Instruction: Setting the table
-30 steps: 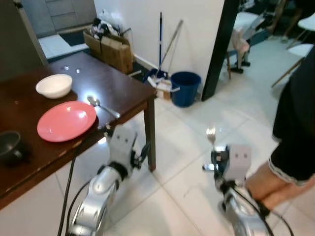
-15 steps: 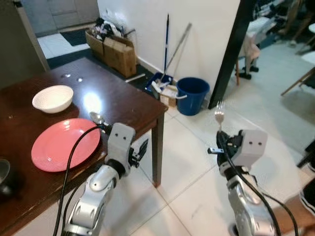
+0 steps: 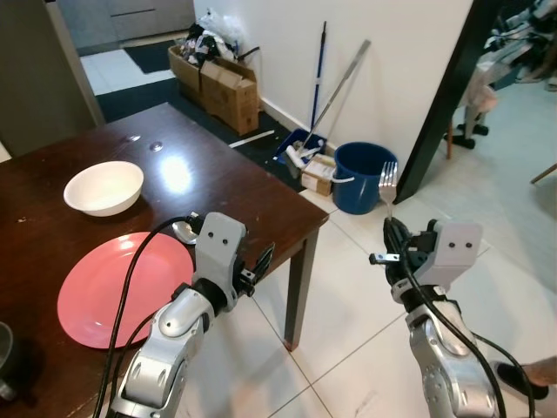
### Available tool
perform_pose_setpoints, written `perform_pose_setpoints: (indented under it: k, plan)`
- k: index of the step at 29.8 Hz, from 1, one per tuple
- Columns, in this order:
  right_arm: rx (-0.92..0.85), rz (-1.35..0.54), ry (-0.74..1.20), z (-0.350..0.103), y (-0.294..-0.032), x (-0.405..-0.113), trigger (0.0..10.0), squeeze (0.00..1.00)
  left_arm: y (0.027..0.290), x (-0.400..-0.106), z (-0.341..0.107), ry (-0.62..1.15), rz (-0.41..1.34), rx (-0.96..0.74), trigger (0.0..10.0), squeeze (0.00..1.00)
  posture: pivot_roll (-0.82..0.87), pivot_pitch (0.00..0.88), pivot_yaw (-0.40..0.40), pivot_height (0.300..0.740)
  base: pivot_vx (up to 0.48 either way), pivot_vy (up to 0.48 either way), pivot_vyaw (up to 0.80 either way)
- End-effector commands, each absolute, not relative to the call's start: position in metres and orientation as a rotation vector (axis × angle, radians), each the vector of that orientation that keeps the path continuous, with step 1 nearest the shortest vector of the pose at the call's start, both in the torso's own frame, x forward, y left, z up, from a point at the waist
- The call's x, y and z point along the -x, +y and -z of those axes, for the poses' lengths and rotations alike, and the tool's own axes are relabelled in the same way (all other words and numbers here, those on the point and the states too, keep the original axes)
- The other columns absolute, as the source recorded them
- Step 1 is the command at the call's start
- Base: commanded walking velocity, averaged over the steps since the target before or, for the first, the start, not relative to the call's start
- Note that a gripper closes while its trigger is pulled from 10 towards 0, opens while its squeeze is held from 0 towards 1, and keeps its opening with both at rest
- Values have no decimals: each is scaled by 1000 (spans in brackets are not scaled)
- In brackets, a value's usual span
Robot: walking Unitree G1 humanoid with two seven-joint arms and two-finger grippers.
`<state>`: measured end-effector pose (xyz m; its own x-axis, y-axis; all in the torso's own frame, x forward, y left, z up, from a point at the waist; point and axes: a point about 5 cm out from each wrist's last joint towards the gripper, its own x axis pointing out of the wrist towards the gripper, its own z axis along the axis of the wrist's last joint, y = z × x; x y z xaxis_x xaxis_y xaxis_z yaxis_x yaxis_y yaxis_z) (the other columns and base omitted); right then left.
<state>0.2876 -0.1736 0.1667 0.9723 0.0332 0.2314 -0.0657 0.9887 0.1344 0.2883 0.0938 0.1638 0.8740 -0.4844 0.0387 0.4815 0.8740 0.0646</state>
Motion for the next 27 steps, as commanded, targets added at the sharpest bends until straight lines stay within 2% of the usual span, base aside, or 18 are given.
perform_pose_setpoints:
  k: [1, 17, 27]
  plan:
    - [-166, -50, -246, -172, -175, -286, 10000, 0, 91, -287, -168, -51, 519, -52, 10000, 0, -70, 0, 102, 740, 0, 0, 0]
    - [-224, -64, -200, -170, -176, -292, 10000, 0, 93, -295, -175, -52, 434, -62, 10000, 0, -66, 0, 104, 740, 0, 0, 0]
    - [-254, -61, -192, -169, -173, -293, 10000, 0, 92, -294, -176, -51, 443, -21, 10000, 0, -65, 0, 102, 740, 0, 0, 0]
